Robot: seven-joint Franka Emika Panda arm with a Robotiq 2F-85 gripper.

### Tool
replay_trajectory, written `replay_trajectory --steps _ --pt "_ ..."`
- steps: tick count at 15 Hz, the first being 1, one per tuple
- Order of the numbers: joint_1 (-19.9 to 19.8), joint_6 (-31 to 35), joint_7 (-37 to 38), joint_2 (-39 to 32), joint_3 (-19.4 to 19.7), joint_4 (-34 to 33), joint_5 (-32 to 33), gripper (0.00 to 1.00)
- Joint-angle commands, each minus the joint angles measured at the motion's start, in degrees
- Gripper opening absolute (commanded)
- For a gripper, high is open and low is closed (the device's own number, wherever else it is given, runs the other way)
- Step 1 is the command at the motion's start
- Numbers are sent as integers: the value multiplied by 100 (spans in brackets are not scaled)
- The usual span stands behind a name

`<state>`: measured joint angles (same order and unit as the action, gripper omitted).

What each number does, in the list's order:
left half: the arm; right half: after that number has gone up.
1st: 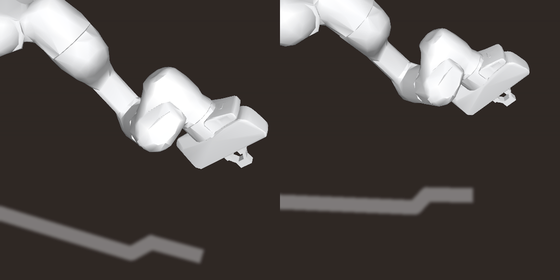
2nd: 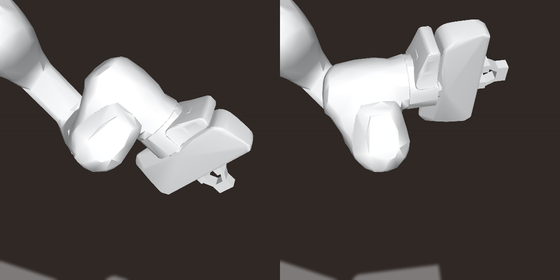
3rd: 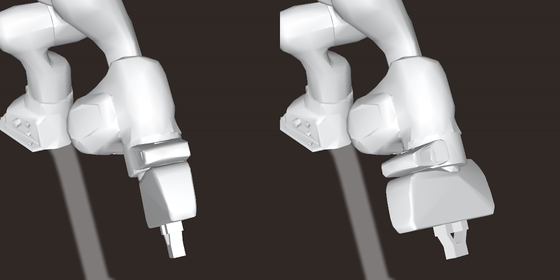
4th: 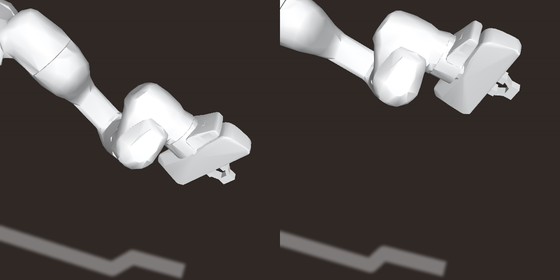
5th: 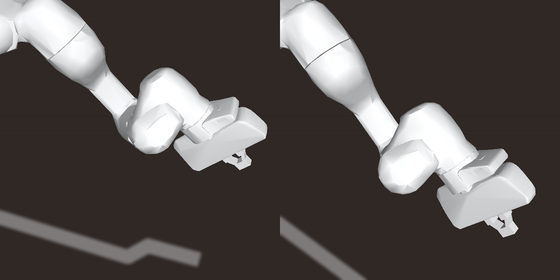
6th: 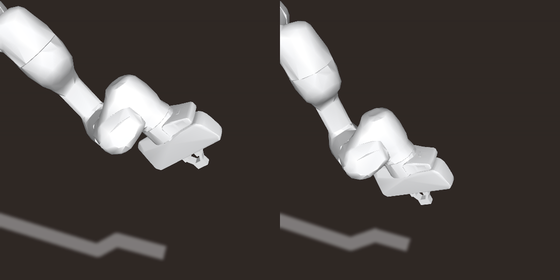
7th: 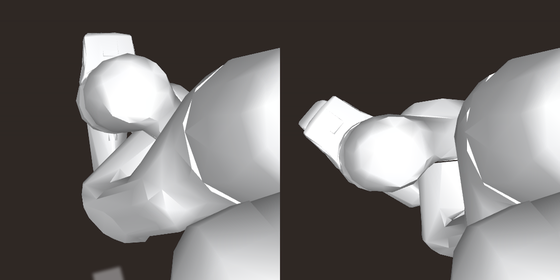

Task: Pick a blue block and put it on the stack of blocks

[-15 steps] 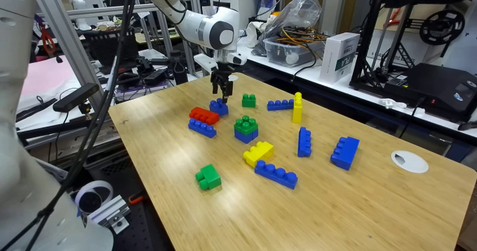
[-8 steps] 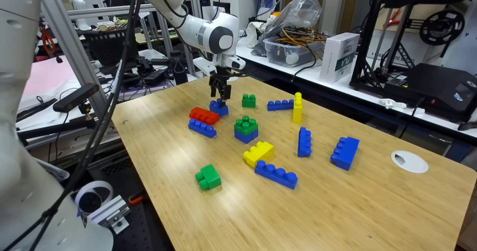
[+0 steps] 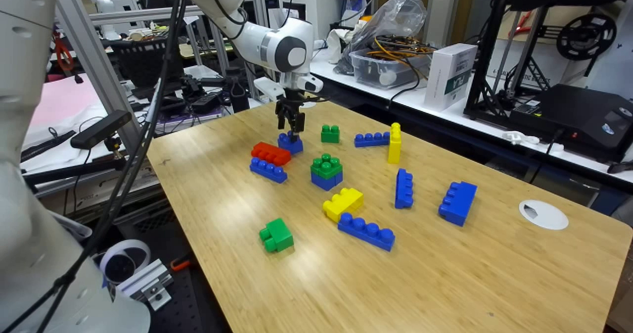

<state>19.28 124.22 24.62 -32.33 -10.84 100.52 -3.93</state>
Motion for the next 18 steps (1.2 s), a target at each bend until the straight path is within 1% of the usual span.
replay_trajectory --steps 1,10,18 --pt "161 208 37 11 161 61 112 100" --pt "258 453 92 6 323 176 409 100" --pt "255 529 89 21 328 256 471 100"
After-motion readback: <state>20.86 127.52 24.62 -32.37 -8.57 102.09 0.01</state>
